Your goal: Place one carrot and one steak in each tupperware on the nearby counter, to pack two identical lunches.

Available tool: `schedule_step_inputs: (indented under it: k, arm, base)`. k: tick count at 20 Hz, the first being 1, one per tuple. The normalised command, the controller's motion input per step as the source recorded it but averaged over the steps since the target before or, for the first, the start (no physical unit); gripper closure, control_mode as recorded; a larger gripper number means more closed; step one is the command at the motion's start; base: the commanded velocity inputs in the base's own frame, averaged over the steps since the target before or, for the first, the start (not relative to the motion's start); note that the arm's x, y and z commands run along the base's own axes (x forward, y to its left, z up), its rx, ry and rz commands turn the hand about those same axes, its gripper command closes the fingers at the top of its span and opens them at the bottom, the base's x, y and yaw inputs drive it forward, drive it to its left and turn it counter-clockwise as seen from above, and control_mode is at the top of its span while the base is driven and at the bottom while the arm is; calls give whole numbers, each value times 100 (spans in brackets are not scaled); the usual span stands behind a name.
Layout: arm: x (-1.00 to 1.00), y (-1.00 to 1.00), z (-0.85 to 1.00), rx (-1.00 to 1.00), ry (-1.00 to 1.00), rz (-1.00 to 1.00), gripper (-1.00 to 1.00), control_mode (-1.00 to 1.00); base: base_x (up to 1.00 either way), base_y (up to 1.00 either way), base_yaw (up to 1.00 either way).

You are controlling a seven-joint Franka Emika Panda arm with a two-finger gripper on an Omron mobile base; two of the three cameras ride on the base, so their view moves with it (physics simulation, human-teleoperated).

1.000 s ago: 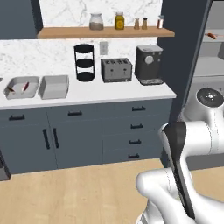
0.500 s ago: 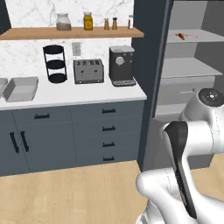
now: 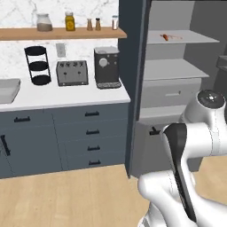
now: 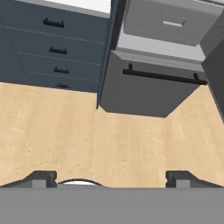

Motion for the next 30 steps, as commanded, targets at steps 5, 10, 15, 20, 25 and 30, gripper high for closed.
schedule_step_inputs:
  k: [5,10,15,20,25,30]
  arm:
    - [0,0,0,0,0,0,-100,100]
    - [0,0,0,0,0,0,-100,100]
    - [0,0,0,0,0,0,-100,100]
    - [0,0,0,0,0,0,-100,100]
    - [0,0,0,0,0,0,-100,100]
    - [0,0,0,0,0,0,-100,100]
  base:
    - [5,-39,-2]
    - [47,-51,0]
    - [51,-60,0]
    - [67,-51,-2]
    - [56,0,0]
    - [14,-21,0]
